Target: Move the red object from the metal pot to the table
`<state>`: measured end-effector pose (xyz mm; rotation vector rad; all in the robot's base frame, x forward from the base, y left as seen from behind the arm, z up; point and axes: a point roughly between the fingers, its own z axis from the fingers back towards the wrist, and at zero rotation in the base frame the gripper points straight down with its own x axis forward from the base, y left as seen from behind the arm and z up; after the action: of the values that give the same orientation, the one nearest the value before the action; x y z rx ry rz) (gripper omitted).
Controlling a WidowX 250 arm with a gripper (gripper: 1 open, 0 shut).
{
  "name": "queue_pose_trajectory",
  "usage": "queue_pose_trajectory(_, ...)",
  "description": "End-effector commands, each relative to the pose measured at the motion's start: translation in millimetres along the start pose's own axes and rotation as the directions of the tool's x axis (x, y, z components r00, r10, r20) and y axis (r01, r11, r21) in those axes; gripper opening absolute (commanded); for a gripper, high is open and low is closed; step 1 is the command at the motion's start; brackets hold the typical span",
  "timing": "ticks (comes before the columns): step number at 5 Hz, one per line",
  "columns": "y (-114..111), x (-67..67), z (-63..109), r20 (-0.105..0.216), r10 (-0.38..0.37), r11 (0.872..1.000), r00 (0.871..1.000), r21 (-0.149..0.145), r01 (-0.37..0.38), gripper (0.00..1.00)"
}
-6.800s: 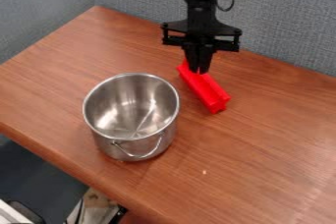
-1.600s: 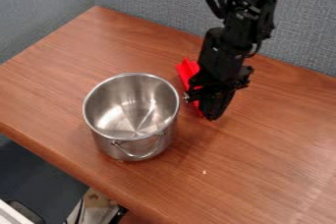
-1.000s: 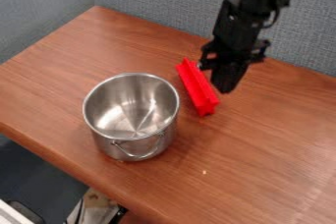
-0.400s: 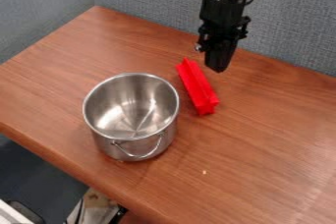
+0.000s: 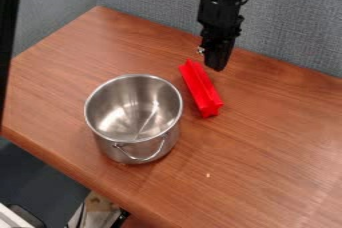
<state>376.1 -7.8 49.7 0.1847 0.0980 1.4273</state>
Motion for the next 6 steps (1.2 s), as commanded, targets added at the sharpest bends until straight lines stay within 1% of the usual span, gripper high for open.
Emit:
queue_pose_trajectory(1, -6, -11.3, -0.1, 0.040, -0.032, 0.999, 0.999, -0.041, 0.034, 0.00)
queue_pose_trajectory(2, -2, -8.6, 6.3, 0.049, -0.130, 0.991, 0.990, -0.022, 0.131, 0.00)
queue_pose_trajectory(3, -2, -5.1, 2.3, 0.074, -0.204, 0.979, 0.976, -0.010, 0.205, 1.00)
queue_pose_trajectory(5, 8, 0.1, -3.2, 0.133, -0.230, 0.968, 0.964, -0.069, 0.241, 1.00)
queue_pose_trajectory(6, 11, -4.5, 0.0, 0.146, -0.234, 0.969, 0.961, -0.044, 0.243, 1.00)
